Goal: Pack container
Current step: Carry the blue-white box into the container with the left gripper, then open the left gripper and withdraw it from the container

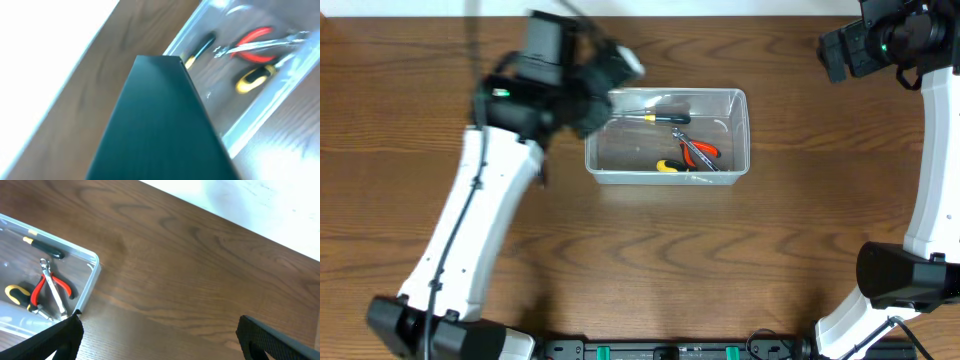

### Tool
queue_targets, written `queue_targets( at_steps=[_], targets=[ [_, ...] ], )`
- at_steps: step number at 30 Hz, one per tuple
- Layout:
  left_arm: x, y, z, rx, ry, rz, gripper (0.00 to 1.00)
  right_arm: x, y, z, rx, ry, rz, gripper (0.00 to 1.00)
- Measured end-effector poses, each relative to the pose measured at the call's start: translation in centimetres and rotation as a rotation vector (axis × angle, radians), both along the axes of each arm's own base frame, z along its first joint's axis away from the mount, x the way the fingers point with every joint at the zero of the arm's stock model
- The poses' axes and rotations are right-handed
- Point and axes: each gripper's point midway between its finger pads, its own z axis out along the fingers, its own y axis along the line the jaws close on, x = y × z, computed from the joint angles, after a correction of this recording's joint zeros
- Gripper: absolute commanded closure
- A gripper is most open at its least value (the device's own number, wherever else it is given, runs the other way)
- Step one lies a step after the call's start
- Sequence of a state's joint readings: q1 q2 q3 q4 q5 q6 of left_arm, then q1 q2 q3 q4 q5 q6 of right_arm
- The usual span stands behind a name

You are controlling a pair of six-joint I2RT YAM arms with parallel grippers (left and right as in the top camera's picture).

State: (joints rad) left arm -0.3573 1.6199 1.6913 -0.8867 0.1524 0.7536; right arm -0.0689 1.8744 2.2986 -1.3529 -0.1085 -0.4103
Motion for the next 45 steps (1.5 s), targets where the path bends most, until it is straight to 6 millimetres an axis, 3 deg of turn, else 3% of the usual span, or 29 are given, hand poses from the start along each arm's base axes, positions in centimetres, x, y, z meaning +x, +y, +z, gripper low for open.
queue_targets(
  at_steps=[4, 7, 12, 15, 18, 26, 27, 31, 34, 45],
  targets=[
    [0.3, -4.7, -2.0, 0.048, -0.025, -0.167, 0.94, 0.0, 0.0, 0.0, 0.001, 0.001, -0.001, 0.01],
    [0.8, -6.8, -5.6, 0.091, 0.027, -0.232, 0.94, 0.0, 0.0, 0.0, 0.001, 0.001, -0.001, 0.01],
    [1.4, -7.8, -12.9, 0.16, 0.167, -0.268, 0.95, -0.1, 0.0, -0.1, 0.001, 0.005, -0.002, 0.01],
    [1.4, -7.8, -16.0, 0.188, 0.228, -0.273, 0.94, -0.1, 0.0, -0.1, 0.001, 0.005, -0.002, 0.01],
    [1.4, -7.8, -17.7, 0.203, 0.262, -0.278, 0.94, -0.1, 0.0, -0.1, 0.001, 0.005, -0.002, 0.01],
    [1.2, -7.7, -20.0, 0.223, 0.306, -0.287, 0.94, -0.1, 0.0, -0.1, 0.001, 0.005, -0.002, 0.01],
    [1.2, -7.7, -20.2, 0.226, 0.31, -0.288, 0.91, -0.1, 0.0, -0.1, 0.001, 0.005, -0.002, 0.01],
    [1.2, -7.7, -20.7, 0.232, 0.317, -0.295, 0.5, -0.1, 0.0, -0.1, 0.001, 0.005, -0.002, 0.01],
    [1.2, -7.7, -20.7, 0.231, 0.316, -0.292, 0.35, -0.1, 0.0, -0.1, 0.001, 0.005, -0.002, 0.01],
    [1.2, -7.7, -20.6, 0.229, 0.315, -0.288, 0.3, -0.1, 0.0, -0.1, 0.001, 0.005, -0.002, 0.01]
  ],
)
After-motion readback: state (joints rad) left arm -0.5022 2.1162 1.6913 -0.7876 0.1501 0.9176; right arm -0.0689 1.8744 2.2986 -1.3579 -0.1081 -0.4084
